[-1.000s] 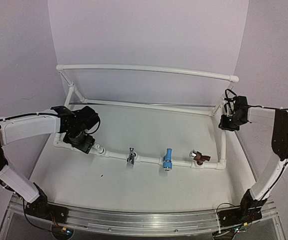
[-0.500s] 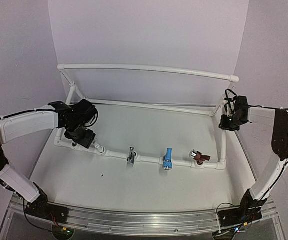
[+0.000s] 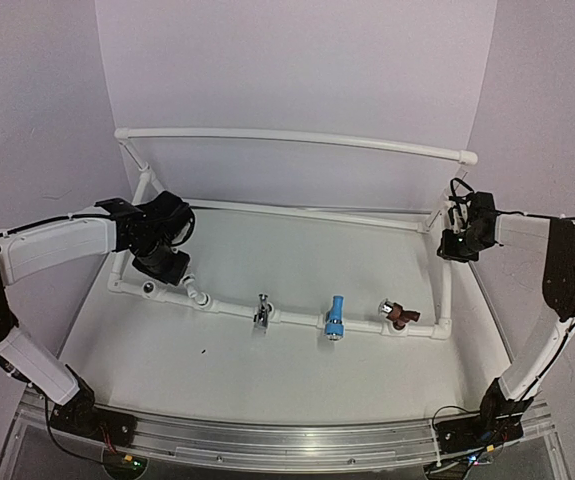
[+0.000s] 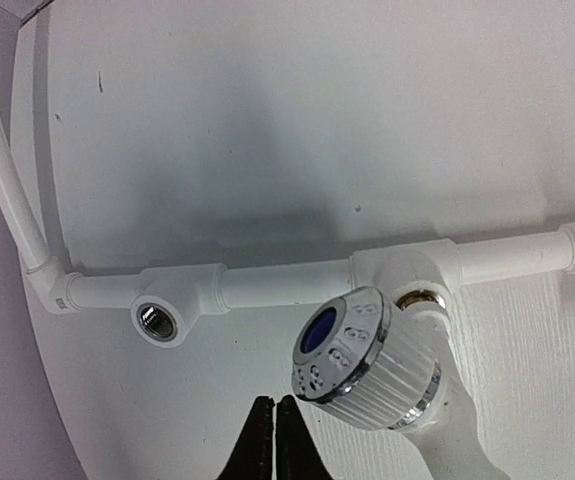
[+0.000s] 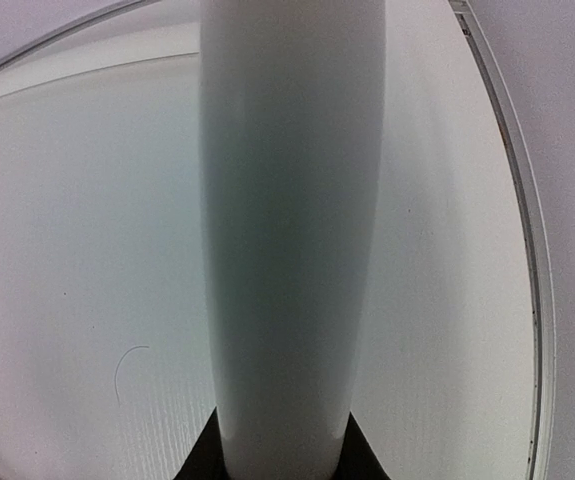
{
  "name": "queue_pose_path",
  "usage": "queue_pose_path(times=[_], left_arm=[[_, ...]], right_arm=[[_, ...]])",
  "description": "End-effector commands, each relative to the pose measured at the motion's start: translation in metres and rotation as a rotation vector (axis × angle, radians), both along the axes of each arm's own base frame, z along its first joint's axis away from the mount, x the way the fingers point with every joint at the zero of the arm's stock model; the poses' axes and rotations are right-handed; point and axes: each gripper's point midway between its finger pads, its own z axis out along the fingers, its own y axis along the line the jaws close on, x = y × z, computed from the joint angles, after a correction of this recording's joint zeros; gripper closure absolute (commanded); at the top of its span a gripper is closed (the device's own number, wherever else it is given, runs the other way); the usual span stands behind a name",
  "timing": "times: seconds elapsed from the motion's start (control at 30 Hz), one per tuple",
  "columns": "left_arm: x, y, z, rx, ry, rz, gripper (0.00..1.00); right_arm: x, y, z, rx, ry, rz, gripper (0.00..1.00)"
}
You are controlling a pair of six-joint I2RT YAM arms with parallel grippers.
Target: Install the water faucets
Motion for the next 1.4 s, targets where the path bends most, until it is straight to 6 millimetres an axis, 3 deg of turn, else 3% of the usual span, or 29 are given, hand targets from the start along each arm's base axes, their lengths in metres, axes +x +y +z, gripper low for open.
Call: queue_pose_path(times=[0.0,0.47,0.77,1.37], left_arm=[[0.018,-0.001,0.033,-0.056,-0.117,0.054,1.0],[0.017,0.01,0.006,-0.063,-0.058,0.152,1.0],[0.012,0.004,-0.016,-0.09,0.018,0.18,1.0],[0.034,-0.033,0.007,-0.232,-0.043,0.076,1.0]], right_arm=[[-0.007,-0.008,0.0,-0.091,0.018,0.065,1.0],[-0.007,-0.009,0.003,-0.094,0.011,0.062,1.0],[-0.009,-0.01,0.0,-0.095,0.02,0.063,1.0],[-0.009,-0.009,-0.003,-0.095,0.026,0.071,1.0]])
